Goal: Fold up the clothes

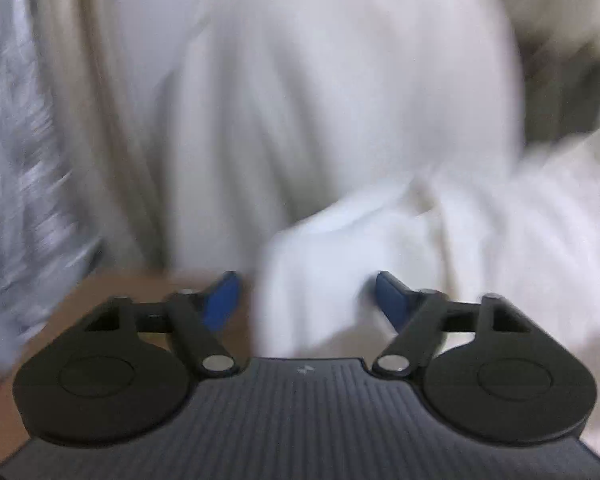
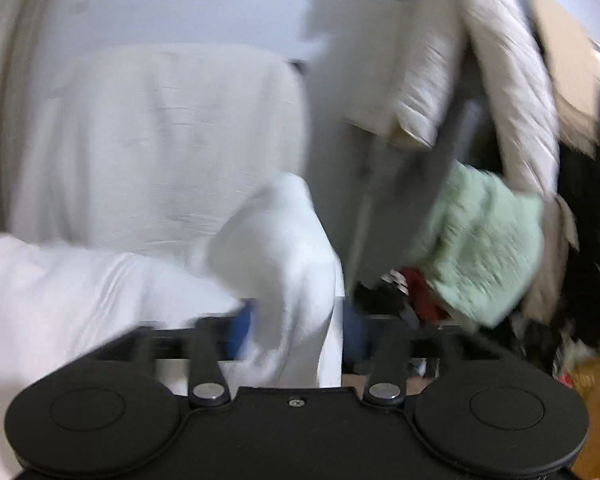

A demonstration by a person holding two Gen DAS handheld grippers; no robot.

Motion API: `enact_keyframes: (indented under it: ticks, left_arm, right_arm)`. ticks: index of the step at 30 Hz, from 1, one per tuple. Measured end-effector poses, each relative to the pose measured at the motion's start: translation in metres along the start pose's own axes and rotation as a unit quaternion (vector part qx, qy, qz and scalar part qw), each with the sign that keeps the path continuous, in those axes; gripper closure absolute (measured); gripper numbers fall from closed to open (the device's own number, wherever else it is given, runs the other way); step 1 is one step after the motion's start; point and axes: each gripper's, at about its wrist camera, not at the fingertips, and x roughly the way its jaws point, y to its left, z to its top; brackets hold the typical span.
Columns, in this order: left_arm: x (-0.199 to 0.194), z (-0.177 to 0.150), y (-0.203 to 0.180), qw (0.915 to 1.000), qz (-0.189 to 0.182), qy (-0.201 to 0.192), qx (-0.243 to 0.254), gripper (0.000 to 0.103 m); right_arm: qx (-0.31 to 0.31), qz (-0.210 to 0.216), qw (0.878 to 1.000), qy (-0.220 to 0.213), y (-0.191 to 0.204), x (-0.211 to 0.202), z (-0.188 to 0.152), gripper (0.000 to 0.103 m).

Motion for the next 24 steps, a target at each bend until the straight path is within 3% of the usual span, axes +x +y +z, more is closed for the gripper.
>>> enact_keyframes:
  ticks: [3,5,7,11,15,19,24]
  left_arm:
    - [-0.016,-0.049,0.02,0.9998,-0.008,0.013,0.011,0.028]
    - [-0.04,-0.089,0.04,0.9992,-0.01,0.037,0.005,0.027]
    - [-0.062,-0.125,0.059,0.9969,-0.029,0.068,-0.025,0.027]
    - [-0.099,-0.185,0.094,0.9786,-0.068,0.136,-0.138,0.027]
    - [-0.133,-0.236,0.107,0.9648,-0.082,0.132,-0.212,0.026]
    - [-0.136,-0.243,0.096,0.9613,-0.119,0.138,-0.207,0.026]
    - [-0.14,-0.24,0.081,0.9588,-0.145,0.143,-0.198,0.026]
  right_arm:
    - [0.057,-0.024,0.997,0.041,-0.012,0.015,-0.037,0.035]
    - [0.082,0.004,0.993,0.084,-0.023,0.012,-0.072,0.035]
    - [0.068,0.036,0.99,0.122,-0.029,-0.001,-0.107,0.035]
    - [0.082,0.112,0.973,0.183,-0.035,-0.034,-0.15,0.035]
    - [0.097,0.172,0.958,0.209,-0.037,-0.086,-0.168,0.035]
    - [0.106,0.197,0.946,0.234,-0.052,-0.135,-0.189,0.035]
    - [0.114,0.161,0.941,0.274,-0.078,-0.168,-0.228,0.035]
